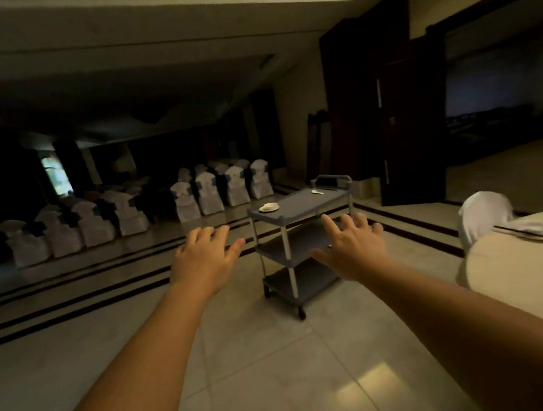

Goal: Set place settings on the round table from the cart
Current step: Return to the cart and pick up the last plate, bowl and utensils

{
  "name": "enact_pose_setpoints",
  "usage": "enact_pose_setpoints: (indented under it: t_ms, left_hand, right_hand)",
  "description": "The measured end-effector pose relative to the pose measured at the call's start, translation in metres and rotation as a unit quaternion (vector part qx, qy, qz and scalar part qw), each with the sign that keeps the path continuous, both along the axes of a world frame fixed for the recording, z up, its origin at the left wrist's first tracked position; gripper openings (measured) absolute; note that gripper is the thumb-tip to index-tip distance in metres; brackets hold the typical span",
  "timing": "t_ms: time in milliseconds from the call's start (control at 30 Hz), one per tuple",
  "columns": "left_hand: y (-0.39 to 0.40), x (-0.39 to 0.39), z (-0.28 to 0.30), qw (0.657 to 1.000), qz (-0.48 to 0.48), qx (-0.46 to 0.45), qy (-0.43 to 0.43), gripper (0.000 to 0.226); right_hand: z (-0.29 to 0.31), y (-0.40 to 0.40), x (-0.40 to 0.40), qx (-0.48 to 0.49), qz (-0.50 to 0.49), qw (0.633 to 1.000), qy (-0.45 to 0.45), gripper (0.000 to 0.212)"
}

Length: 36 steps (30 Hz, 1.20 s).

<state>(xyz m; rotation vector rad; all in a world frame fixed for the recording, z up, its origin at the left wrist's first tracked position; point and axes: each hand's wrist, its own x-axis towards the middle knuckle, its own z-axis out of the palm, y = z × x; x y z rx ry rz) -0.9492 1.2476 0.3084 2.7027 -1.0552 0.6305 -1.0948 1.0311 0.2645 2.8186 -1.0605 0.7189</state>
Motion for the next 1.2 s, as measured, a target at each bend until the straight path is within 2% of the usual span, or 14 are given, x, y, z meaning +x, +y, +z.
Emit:
enact_pose_setpoints:
  t_ms: [233,433,567,700,867,933,1200]
  left_hand:
    - [-0.137,0.094,-0.034,0.996,-0.088,0.029,-0.008,0.058]
    - [-0.282,0.185,-0.030,0.989,-0.141,0.049,-0.019,0.059]
    - [-0.364,0.255,-0.032,0.992,-0.130,-0.007,-0.001,0.058]
    - [-0.425,0.322,-0.069,0.994,-0.113,-0.004,0.008,0.057]
    - [-0.529,0.406,-0.103,0.992,-0.106,-0.002,0.065,0.059]
    - [-0.576,0.440,-0.109,0.990,-0.126,0.002,0.063,0.058]
    - [-0.749,0.555,-0.112,0.987,-0.139,-0.004,0.080,0.059]
  right_hand:
    - [-0.003,-0.100,0.068,0.009,-0.071,0.997,0.007,0.084]
    - [-0.009,-0.214,0.147,0.034,-0.087,0.995,0.038,0.084]
    - [-0.003,-0.287,0.200,0.040,-0.080,0.995,0.036,0.082]
    - [-0.015,-0.357,0.254,0.039,-0.070,0.996,0.044,0.081]
    - [-0.032,-0.457,0.324,0.048,-0.093,0.993,0.062,0.082]
    - [-0.034,-0.495,0.356,0.050,-0.105,0.990,0.083,0.082]
    - [-0.022,-0.655,0.462,0.041,-0.105,0.991,0.072,0.079]
